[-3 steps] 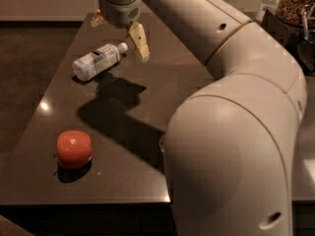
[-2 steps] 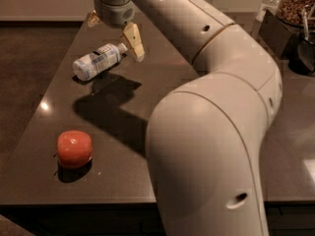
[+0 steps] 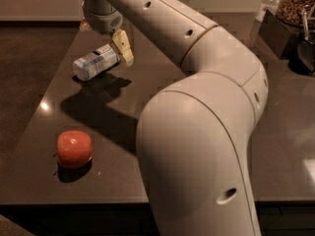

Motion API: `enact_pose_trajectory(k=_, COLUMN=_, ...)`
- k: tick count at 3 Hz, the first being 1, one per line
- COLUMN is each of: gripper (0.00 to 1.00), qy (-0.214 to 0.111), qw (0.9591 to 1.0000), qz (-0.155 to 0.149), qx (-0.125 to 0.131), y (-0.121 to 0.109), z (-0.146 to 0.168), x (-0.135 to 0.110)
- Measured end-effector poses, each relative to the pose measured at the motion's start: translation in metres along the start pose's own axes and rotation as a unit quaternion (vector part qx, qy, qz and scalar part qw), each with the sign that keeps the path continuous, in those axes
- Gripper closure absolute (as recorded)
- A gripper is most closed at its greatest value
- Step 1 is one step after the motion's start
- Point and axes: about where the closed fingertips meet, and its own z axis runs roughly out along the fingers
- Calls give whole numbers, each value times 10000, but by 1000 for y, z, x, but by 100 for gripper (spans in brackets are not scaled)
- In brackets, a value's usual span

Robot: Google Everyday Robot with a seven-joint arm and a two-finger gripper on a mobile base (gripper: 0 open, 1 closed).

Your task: Move blue plastic bottle near water bottle

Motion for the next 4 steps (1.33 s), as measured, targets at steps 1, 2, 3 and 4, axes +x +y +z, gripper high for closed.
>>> enact_pose_trajectory(k=1, gripper=0, qy=-33, qw=9999, qz=-84, qx=-69, y=-6, z=21, x=-11)
enact_pose_trajectory(k=2, gripper=0, qy=-53, qw=9996, qz=-197, qx=-186, y=-10, z=37, x=-18)
enact_pose_trajectory(k=3, gripper=0, qy=-20, qw=9986, qz=-371, qx=-380, y=-16, z=51, x=-24)
enact_pose_trajectory(k=4, gripper=18, qy=14, qw=9978, qz=-465, qx=-474, y=-19, z=52, x=-28)
